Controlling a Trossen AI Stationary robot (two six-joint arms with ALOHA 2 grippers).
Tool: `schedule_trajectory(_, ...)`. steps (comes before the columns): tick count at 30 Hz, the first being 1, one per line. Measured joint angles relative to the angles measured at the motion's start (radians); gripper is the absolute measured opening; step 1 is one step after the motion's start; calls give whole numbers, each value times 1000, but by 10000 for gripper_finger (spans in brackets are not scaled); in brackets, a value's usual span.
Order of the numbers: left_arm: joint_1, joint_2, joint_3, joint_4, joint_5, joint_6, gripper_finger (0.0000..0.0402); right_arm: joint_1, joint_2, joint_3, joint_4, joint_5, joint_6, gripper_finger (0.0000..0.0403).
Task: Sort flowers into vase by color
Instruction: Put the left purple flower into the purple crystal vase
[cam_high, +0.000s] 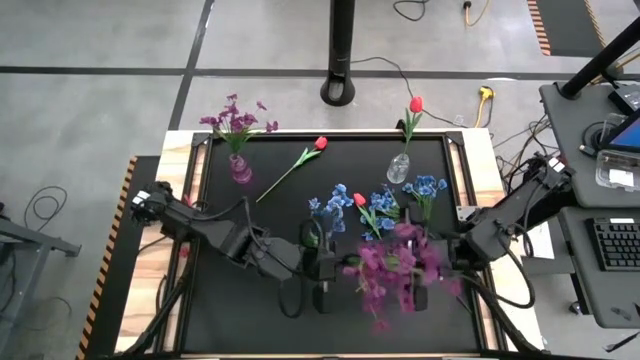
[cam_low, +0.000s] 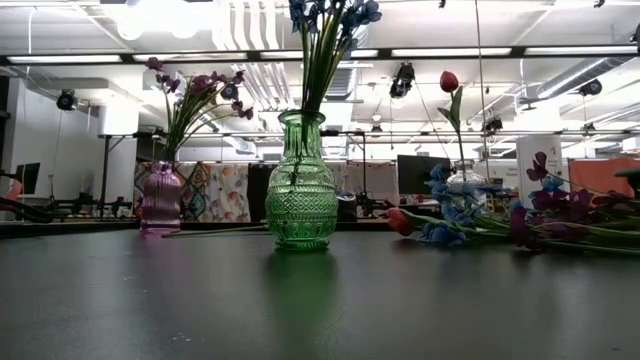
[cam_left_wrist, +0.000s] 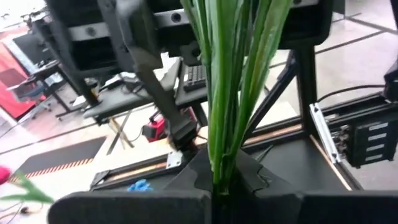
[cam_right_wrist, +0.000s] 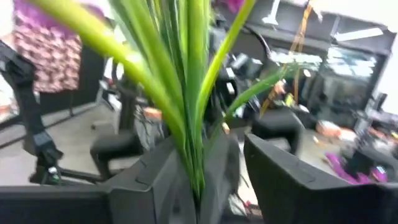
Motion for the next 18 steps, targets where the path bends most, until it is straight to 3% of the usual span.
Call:
schedule_trajectory(7,-1,-135,-130,-33,-113,-46,0,0,-73,0,-225,30,142,209)
schedule_trajectory(18,40,-552,-613,201,-341,-77,0,0,-87,-4,-439,33,293,210)
